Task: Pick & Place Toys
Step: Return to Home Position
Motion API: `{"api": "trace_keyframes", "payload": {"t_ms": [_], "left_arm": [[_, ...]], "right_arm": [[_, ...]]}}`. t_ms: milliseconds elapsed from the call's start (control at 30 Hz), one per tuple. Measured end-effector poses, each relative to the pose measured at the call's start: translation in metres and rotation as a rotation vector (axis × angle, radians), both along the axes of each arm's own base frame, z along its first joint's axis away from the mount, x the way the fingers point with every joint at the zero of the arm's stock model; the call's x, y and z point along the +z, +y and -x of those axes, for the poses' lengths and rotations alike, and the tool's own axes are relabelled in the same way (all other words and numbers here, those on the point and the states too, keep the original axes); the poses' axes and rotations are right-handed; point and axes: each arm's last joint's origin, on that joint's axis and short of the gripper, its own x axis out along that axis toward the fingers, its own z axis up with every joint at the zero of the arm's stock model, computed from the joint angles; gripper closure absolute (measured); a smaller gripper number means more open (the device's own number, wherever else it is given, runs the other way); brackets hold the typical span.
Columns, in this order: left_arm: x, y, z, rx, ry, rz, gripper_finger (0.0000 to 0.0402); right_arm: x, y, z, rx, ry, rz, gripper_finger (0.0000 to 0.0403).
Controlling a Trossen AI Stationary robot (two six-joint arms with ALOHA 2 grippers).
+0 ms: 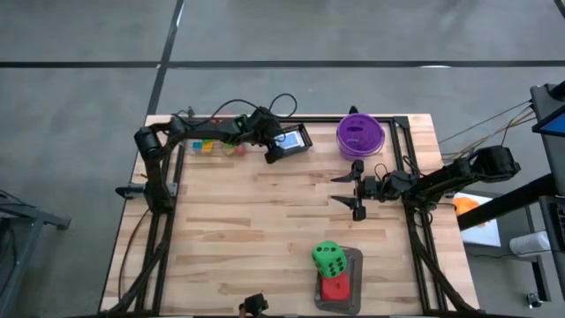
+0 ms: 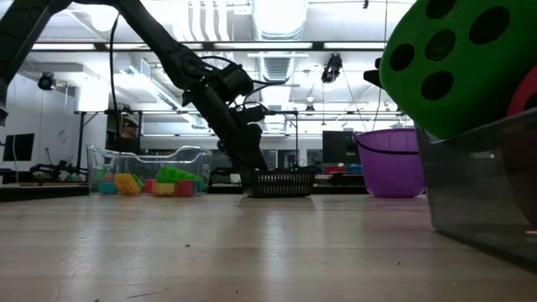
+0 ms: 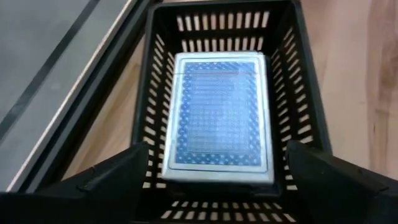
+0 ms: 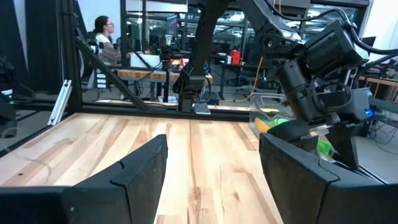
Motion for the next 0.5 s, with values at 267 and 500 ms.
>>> {"api": "trace_keyframes", "payload": {"t_ms": [267, 500], "left_arm": [[0.016, -0.005, 0.0, -0.012, -0.041, -0.022, 0.0015], [0.064, -0.024, 0.005, -0.047, -0.209, 0.025, 0.0015]], "right_arm": [[0.0, 0.0, 0.0, -0.001, 0.0, 0.007, 0.0151], [0.0, 0.0, 0.0, 0.002, -0.005, 0.021, 0.0151]]}}
